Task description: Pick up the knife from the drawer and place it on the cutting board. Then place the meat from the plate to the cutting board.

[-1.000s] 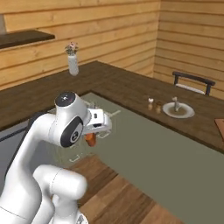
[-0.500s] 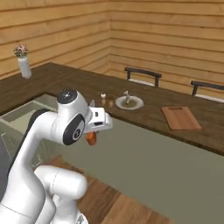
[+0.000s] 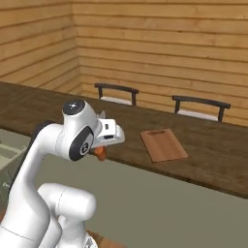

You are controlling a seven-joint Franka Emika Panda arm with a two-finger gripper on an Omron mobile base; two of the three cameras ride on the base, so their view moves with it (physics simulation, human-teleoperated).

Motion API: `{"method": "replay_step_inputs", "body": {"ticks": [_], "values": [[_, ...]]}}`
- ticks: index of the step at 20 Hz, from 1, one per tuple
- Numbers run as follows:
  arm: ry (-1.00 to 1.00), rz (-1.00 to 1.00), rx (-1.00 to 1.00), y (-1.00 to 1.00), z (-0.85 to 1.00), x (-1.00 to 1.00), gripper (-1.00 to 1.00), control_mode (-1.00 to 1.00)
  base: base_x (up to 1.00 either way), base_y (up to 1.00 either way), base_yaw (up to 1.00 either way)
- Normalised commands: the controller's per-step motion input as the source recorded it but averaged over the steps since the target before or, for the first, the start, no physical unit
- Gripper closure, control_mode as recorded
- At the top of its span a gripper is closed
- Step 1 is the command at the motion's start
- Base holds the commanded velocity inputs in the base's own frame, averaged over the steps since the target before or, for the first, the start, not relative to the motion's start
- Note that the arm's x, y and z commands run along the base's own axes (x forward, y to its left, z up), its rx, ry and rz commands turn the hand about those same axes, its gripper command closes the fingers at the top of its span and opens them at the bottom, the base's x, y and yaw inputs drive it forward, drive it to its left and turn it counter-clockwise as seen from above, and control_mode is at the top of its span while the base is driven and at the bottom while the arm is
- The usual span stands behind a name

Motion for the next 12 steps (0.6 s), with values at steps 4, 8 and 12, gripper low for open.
{"method": "replay_step_inputs", "body": {"ticks": [4, 8, 12], "values": [[0.00, 0.00, 0.00, 0.00, 0.00, 0.00, 1.00, 1.00, 0.99, 0.00, -0.25], [0.02, -0.02, 0.00, -0.06, 0.00, 0.11, 1.00, -1.00, 0.59, 0.00, -0.09], [0.11, -0.04, 0.00, -0.72, -0.02, 0.12, 1.00, -1.00, 0.00, 0.00, 0.00]]}}
